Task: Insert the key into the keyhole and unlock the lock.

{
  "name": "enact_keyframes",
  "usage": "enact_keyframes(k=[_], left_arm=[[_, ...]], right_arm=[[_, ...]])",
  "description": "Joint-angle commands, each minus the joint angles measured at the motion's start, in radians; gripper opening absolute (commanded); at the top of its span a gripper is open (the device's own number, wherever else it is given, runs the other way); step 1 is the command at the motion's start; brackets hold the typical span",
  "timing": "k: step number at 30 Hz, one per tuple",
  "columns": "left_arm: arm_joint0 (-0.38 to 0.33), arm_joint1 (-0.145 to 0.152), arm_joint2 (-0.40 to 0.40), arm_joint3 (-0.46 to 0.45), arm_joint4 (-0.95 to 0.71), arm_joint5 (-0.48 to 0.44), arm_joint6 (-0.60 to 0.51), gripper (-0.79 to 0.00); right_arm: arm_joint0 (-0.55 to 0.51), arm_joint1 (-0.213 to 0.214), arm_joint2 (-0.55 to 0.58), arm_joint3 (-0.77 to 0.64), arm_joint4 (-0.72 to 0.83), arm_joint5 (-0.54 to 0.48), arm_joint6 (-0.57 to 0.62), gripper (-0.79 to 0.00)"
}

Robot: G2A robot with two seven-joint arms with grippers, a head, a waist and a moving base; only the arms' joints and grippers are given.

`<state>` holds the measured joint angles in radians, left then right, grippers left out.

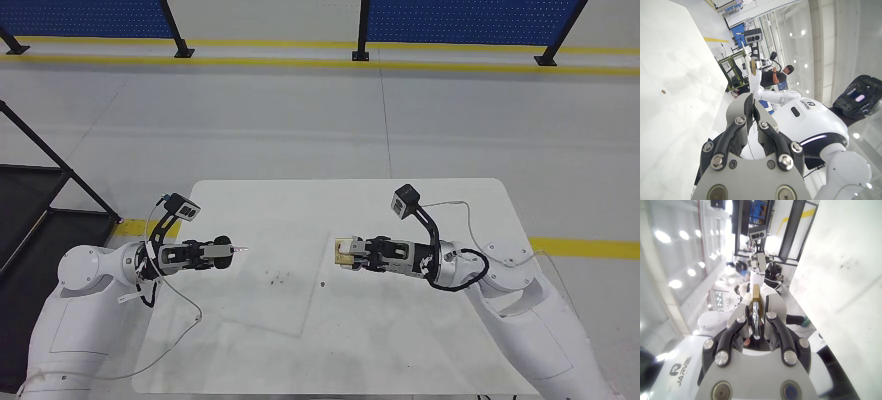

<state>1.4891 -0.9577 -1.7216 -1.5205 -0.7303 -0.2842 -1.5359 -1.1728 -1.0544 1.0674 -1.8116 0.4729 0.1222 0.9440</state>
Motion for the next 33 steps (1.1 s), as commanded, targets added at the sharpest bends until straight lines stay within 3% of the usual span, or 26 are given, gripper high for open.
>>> enact_keyframes(k=[1, 24, 33], left_arm=[[0.000, 0.000, 0.000, 0.000, 0.000, 0.000, 0.000, -0.785], [0.000, 0.000, 0.000, 0.000, 0.000, 0.000, 0.000, -0.785], [0.051, -0.014, 0.075, -0.104, 0.022, 0.003, 0.164, -0.785]], right_arm=[[0.000, 0.000, 0.000, 0.000, 0.000, 0.000, 0.001, -0.785], [0.000, 0.000, 0.000, 0.000, 0.000, 0.000, 0.001, -0.785], [-0.060, -0.003, 0.005, -0.029, -0.038, -0.075, -0.126, -0.785]])
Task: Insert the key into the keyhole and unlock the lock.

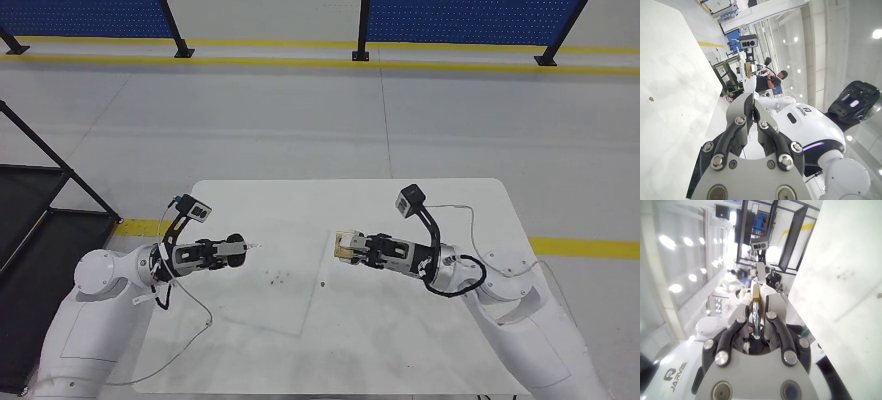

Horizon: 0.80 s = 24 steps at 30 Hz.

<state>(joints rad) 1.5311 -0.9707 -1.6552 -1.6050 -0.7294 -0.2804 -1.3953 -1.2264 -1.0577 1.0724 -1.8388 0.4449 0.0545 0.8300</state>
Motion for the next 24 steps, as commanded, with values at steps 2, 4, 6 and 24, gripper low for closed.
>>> enact_keyframes(k=[2, 4, 6, 24], left_arm=[[0.024, -0.003, 0.022, -0.054, 0.044, -0.006, 0.064, -0.785], [0.038, -0.005, 0.034, -0.088, 0.061, -0.005, 0.099, -0.785], [0.051, -0.006, 0.042, -0.121, 0.087, -0.003, 0.127, -0.785], [0.052, -0.007, 0.131, -0.200, 0.235, 0.100, 0.243, -0.785]], right_arm=[[-0.018, 0.000, -0.003, -0.007, -0.037, -0.011, -0.039, -0.785], [-0.025, -0.001, -0.006, -0.012, -0.056, -0.011, -0.052, -0.785], [-0.032, -0.001, -0.011, -0.020, -0.080, -0.009, -0.059, -0.785], [-0.038, -0.009, -0.061, -0.024, -0.125, -0.019, -0.028, -0.785]])
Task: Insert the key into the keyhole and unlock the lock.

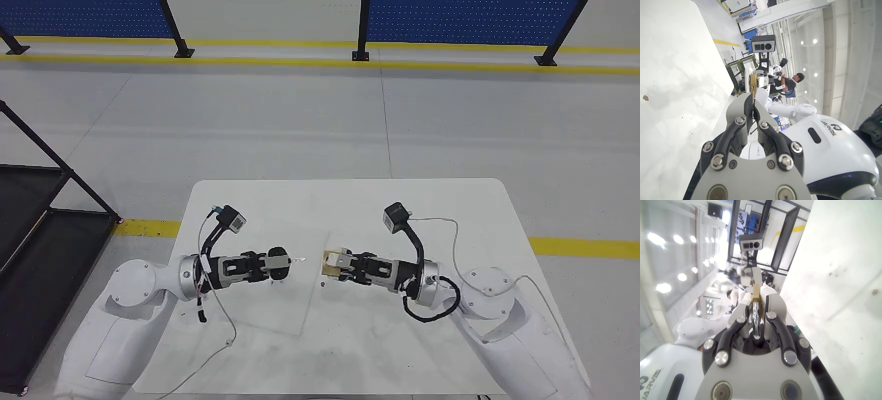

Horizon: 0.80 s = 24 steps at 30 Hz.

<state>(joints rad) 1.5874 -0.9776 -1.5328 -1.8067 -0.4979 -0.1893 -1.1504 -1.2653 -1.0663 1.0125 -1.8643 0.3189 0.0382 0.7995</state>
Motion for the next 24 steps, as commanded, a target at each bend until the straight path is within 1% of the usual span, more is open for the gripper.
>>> enact_keyframes(k=[1, 7, 15, 24], left_arm=[[-0.008, 0.000, 0.014, 0.003, 0.006, 0.010, -0.001, -0.785], [-0.020, -0.001, 0.038, 0.007, -0.010, 0.016, -0.015, -0.785], [-0.021, 0.001, 0.044, 0.008, -0.028, 0.009, -0.039, -0.785], [-0.018, 0.003, 0.045, 0.008, -0.036, -0.001, -0.037, -0.785]], right_arm=[[0.002, -0.001, -0.001, 0.003, 0.001, -0.006, 0.005, -0.785], [0.007, -0.003, -0.003, 0.009, 0.000, -0.015, 0.016, -0.785], [0.009, -0.007, -0.007, 0.013, 0.013, -0.012, 0.012, -0.785], [0.016, -0.011, -0.016, 0.018, 0.013, -0.012, 0.018, -0.785]])
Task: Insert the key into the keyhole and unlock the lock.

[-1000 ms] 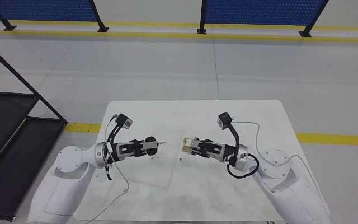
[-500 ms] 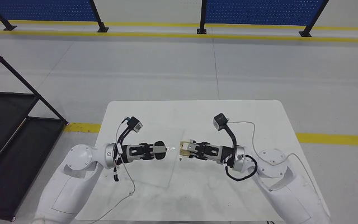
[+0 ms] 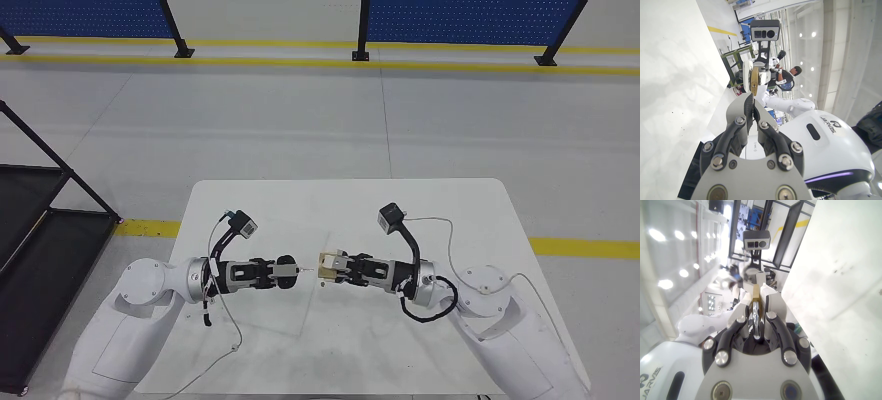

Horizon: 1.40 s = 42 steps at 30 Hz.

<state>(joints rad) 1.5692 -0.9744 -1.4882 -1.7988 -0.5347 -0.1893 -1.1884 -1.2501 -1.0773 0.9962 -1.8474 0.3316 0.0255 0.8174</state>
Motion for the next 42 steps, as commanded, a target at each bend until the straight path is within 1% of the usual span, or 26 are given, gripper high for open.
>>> enact_keyframes(k=[1, 33, 37, 42], left_arm=[[0.001, 0.000, 0.001, -0.001, 0.002, -0.002, 0.003, -0.785], [-0.007, 0.005, 0.024, -0.001, 0.003, -0.008, 0.021, -0.785], [-0.004, 0.008, 0.013, -0.001, 0.011, -0.009, 0.019, -0.785], [0.011, 0.014, -0.034, -0.008, 0.006, -0.014, 0.016, -0.785]], right_arm=[[0.001, -0.001, 0.000, 0.001, 0.000, 0.000, 0.001, -0.785], [-0.005, -0.009, -0.012, -0.001, -0.011, -0.005, 0.010, -0.785], [-0.008, -0.010, -0.012, -0.001, -0.011, -0.007, 0.005, -0.785], [-0.012, -0.008, 0.002, -0.004, -0.009, -0.009, 0.007, -0.785]])
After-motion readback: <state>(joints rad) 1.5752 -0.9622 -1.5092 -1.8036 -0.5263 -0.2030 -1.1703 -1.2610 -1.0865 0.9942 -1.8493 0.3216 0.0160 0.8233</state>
